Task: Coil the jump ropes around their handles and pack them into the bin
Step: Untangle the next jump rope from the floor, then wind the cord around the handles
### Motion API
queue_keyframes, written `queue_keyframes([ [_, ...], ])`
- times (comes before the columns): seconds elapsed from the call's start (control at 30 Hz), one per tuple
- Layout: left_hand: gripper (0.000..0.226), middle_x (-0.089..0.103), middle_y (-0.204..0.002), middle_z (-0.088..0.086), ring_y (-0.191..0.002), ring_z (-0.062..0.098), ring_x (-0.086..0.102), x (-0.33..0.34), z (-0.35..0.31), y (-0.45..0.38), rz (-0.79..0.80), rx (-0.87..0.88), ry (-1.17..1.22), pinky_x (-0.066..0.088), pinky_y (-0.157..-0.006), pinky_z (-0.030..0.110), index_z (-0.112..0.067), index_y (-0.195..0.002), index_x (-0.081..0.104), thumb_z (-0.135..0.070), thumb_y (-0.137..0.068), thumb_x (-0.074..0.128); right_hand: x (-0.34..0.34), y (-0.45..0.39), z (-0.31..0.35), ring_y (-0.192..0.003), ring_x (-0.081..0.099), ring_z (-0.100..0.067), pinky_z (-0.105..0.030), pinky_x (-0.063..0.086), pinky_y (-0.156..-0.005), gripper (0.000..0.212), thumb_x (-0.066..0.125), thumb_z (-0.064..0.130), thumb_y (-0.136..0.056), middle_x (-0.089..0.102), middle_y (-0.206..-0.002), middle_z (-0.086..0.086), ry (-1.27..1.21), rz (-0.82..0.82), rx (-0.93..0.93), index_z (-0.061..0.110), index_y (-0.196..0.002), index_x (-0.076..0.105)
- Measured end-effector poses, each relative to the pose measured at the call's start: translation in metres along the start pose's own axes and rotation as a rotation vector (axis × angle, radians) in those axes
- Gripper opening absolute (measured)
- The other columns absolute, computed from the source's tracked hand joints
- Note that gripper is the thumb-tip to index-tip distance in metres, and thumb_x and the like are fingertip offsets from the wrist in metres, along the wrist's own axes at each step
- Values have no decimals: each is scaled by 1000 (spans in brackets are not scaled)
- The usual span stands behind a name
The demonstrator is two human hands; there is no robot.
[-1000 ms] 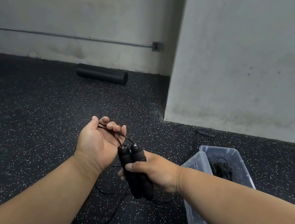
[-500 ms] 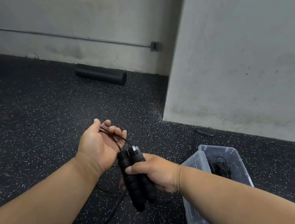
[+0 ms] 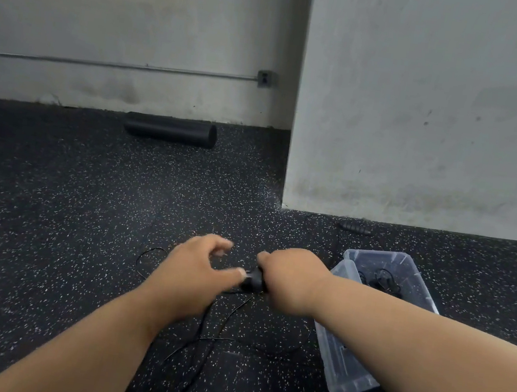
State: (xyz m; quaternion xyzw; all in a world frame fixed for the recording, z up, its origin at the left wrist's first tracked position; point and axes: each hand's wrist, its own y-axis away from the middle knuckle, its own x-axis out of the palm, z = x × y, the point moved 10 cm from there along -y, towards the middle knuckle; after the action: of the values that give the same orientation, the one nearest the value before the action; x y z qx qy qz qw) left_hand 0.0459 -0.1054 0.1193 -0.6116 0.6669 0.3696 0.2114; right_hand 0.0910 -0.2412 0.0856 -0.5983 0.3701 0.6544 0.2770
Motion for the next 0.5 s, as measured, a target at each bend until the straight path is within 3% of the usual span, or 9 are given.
queue_keyframes([
  [0.07, 94, 55, -139, -20, -125, 6, 54, 32, -7, 2, 191, 54, -1, 44, -111, 33, -41, -156, 33, -48, -78, 83, -7, 2, 21, -86, 68, -29, -37, 48, -68, 23, 65, 34, -90, 67, -96, -1, 73, -79, -88, 21, -105, 53],
  [0.1, 94, 60, -135, -19, -120, 5, 60, 48, -5, 3, 282, 37, 11, 49, -108, 32, -41, -152, 36, -44, -73, 86, -9, 3, 31, -88, 69, -29, -37, 48, -69, 25, 66, 34, -90, 69, -99, -2, 105, -110, -125, 20, -108, 57],
  [0.17, 64, 70, -110, -16, -97, 3, 67, 59, 4, -1, 283, 14, -22, 57, -86, 28, -36, -125, 54, -39, -69, 85, -14, 7, 46, -91, 69, -28, -37, 45, -70, 23, 65, 33, -90, 70, -102, -2, 149, -164, -180, 20, -109, 60],
  [0.27, 27, 68, -84, -11, -68, 6, 61, 59, 12, -5, 250, -29, -70, 46, -58, 23, -25, -100, 61, -26, -79, 77, -23, 11, 47, -92, 67, -28, -39, 43, -73, 22, 64, 30, -90, 68, -103, -3, 166, -217, -195, 21, -108, 54],
  [0.37, 14, 64, -81, -5, -67, 12, 56, 57, 15, -7, 256, -43, -137, 41, -54, 26, -19, -96, 58, -17, -86, 68, -26, 12, 26, -86, 65, -27, -38, 43, -73, 35, 68, 33, -84, 64, -98, 0, 102, -180, -124, 25, -111, 48],
  [0.5, 19, 68, -95, -1, -79, 17, 64, 49, 13, -6, 265, -32, -210, 48, -64, 29, -21, -104, 59, -17, -86, 65, -4, 14, -7, -85, 64, -22, -34, 51, -72, 35, 68, 35, -81, 65, -94, 6, -95, 83, 7, 32, -113, 52],
])
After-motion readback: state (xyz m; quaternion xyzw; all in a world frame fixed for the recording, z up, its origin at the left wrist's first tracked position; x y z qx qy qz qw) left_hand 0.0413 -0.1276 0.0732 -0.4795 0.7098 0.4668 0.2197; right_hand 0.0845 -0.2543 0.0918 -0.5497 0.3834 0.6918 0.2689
